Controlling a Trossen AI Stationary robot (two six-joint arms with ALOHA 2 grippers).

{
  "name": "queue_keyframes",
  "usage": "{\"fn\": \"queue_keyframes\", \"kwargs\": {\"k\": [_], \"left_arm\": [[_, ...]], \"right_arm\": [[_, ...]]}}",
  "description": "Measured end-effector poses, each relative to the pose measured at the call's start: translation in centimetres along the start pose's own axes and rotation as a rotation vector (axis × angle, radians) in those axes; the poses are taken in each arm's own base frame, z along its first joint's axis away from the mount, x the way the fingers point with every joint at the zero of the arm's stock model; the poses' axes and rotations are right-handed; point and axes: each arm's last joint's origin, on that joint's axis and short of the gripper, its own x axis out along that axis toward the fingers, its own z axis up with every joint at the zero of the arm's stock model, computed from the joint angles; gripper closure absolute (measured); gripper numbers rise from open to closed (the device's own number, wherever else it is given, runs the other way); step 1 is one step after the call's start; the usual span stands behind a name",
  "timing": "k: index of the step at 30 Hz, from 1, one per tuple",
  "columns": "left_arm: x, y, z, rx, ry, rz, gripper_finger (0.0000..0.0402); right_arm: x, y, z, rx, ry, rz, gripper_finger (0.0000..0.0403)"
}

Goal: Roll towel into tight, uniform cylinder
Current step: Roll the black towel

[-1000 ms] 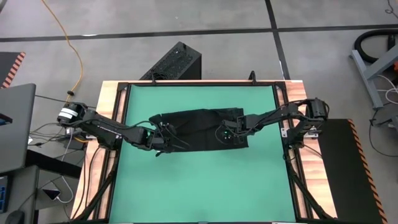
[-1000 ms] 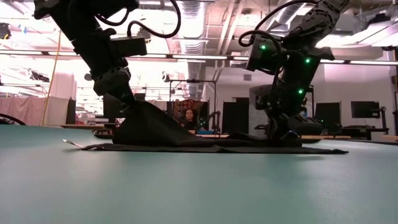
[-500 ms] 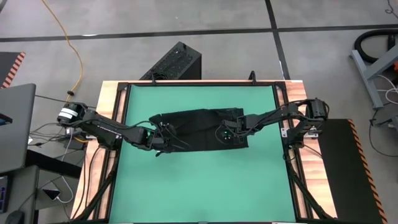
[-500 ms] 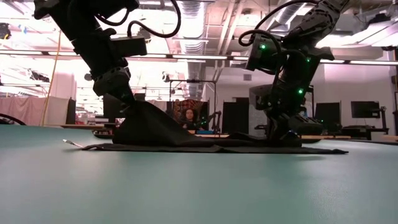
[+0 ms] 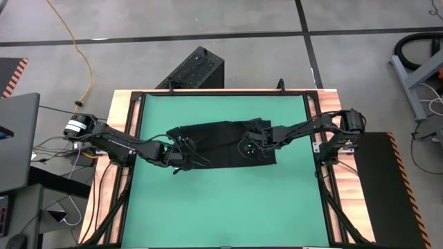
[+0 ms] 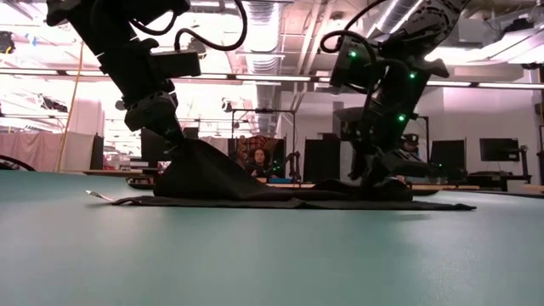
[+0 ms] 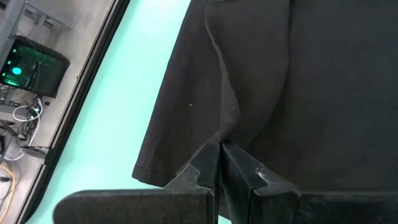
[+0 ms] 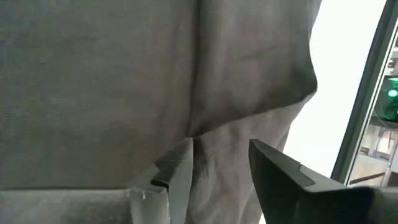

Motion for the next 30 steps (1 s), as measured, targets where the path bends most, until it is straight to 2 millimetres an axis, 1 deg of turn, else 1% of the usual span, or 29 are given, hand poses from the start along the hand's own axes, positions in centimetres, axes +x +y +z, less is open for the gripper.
{"fn": "queue_keyframes", "kwargs": {"k": [8, 11, 14, 18, 21, 22, 26, 30], "left_arm": [[0.00, 0.00, 0.00, 0.000, 0.000, 0.000, 0.0401], [0.00, 0.00, 0.00, 0.000, 0.000, 0.000, 0.0401], [0.00, 0.00, 0.00, 0.000, 0.000, 0.000, 0.0401], [0.00, 0.00, 0.00, 0.000, 0.000, 0.000, 0.0401], [0.00, 0.00, 0.00, 0.000, 0.000, 0.000, 0.0401], [0.00, 0.00, 0.00, 0.000, 0.000, 0.000, 0.0401], [0.00, 0.00, 0.00, 0.000, 0.000, 0.000, 0.0401], [0.00, 0.00, 0.00, -0.005, 0.000, 0.000, 0.0401]], "right_arm": [[0.08, 0.02, -0.43, 0.025, 0.037, 0.015, 0.0233], [0.18, -0.13, -0.57, 0.049, 0.046, 0.015, 0.0245], [0.26, -0.24, -0.67, 0.053, 0.051, 0.019, 0.0278], [0.25, -0.13, -0.63, 0.051, 0.036, 0.052, 0.0337], [0.25, -0.15, -0.63, 0.051, 0.040, 0.044, 0.0383], [0.25, -0.15, -0.63, 0.050, 0.040, 0.043, 0.0391], [0.02, 0.01, -0.43, 0.035, 0.037, 0.039, 0.0396], [-0.70, -0.03, 0.28, 0.017, 0.032, 0.026, 0.0399]]}}
